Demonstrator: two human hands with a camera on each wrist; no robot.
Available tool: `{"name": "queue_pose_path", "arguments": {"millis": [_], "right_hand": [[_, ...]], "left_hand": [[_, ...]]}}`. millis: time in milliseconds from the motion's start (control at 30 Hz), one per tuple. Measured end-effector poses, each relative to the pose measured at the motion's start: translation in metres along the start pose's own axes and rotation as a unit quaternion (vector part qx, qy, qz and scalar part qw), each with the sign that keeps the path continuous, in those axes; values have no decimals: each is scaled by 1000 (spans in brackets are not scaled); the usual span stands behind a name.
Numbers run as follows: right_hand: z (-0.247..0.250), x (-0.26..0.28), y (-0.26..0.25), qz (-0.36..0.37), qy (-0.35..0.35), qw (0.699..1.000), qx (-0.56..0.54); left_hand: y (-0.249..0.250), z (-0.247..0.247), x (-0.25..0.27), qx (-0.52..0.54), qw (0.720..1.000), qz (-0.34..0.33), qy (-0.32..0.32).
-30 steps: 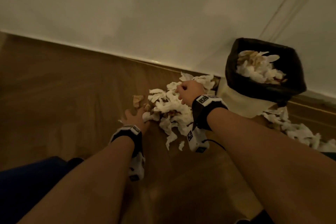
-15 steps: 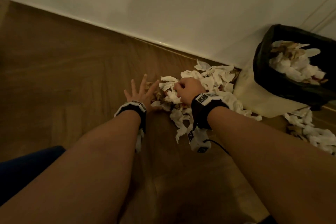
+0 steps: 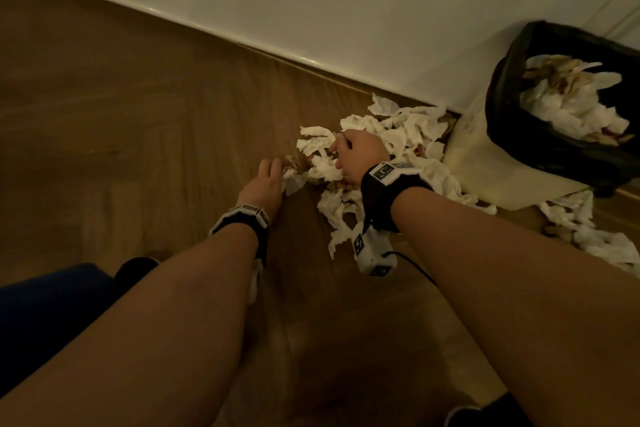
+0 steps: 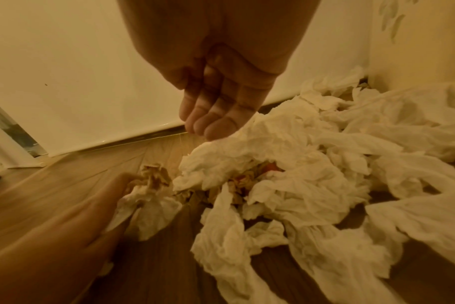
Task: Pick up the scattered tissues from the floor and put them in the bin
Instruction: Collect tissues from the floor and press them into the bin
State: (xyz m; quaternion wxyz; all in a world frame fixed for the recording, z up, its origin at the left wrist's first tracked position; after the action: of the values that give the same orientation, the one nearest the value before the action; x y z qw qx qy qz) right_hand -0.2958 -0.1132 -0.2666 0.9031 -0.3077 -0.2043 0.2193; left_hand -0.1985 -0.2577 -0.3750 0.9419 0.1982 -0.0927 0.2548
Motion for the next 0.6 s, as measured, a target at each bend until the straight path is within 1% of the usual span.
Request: {"name": "queue_pose_path", "arguments": {"millis": [67,100,200,267,367,433,500,600], "right_hand": [[0,2,0,-6,-2,1000,-15],[1,3,1,-7,-2,1000,-20],[3,8,2,-17,4,999,-49],[7,13,4,-34,2,996,-78],[16,22,9,-42,-5,997,-61],[21,33,18,-60,-13,997,-47],[23,45,29,-85,-41,995,-28],[17,64,43,-112,-118,987,12]], "left_hand": [[-1,6,-1,51,998,23,-15],[-1,9,0,74,997,36,-12],[-4,17,0,148,984,88,42],[-8,20,3,174,975,123,63],[-6,25,10,218,960,164,67],[-1,27,17,250,948,187,59],[7,26,23,253,945,202,37],[22,25,34,227,954,196,18]]}}
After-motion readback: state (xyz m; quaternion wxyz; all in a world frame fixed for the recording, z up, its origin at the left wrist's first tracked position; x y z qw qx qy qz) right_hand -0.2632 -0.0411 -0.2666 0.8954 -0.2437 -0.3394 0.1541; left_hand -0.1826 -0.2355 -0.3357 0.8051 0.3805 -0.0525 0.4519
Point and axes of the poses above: each hand's wrist, its own x-axis away from the middle knuckle, its own z-axis out of the back of the hand, y = z × x, the point moved 4 cm from there along -x, towards the middle knuckle, and after that the axes turned 7 degrees about z, right-handed, at the moved point
